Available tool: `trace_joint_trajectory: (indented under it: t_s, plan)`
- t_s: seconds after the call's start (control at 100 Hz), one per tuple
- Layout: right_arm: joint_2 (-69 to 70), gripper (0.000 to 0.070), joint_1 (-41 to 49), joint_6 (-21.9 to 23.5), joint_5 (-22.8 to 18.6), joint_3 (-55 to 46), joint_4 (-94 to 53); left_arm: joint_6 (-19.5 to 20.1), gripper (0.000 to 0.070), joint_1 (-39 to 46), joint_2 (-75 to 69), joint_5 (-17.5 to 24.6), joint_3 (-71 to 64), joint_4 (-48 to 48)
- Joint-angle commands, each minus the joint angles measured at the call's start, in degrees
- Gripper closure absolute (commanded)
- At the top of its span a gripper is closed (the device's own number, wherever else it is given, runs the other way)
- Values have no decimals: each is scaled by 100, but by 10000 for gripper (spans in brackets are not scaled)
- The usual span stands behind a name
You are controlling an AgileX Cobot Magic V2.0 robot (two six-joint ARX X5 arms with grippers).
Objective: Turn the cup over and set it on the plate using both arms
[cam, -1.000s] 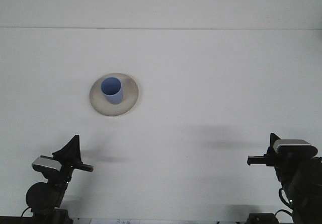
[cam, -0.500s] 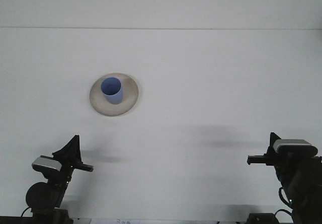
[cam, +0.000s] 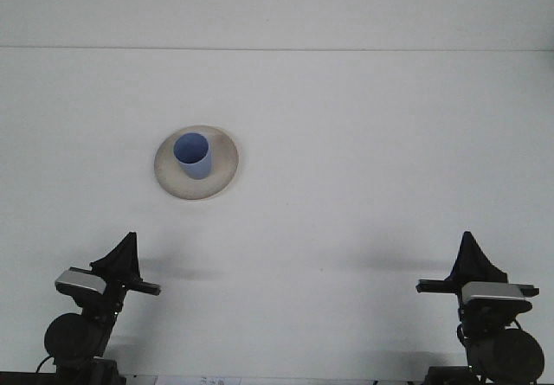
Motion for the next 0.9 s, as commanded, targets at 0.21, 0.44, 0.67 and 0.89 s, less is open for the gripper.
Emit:
trace_joint_trajectory:
  t_s: [0.21,0.44,0.67,0.89]
  plan:
    - [-343,700,9,-17,-28,-1152,1137,4,683,0,-7,22,-109,68]
    - [-343,700,9,-17,-22,-1766,1958,4,683,0,-7,22,-109,68]
    - [-343,700,9,-20,-20,-1770,1864,4,683,0,-7,22,-109,68]
    - [-343,700,9,-20,-20,-1770,1864,4,683,0,-7,22,-109,66]
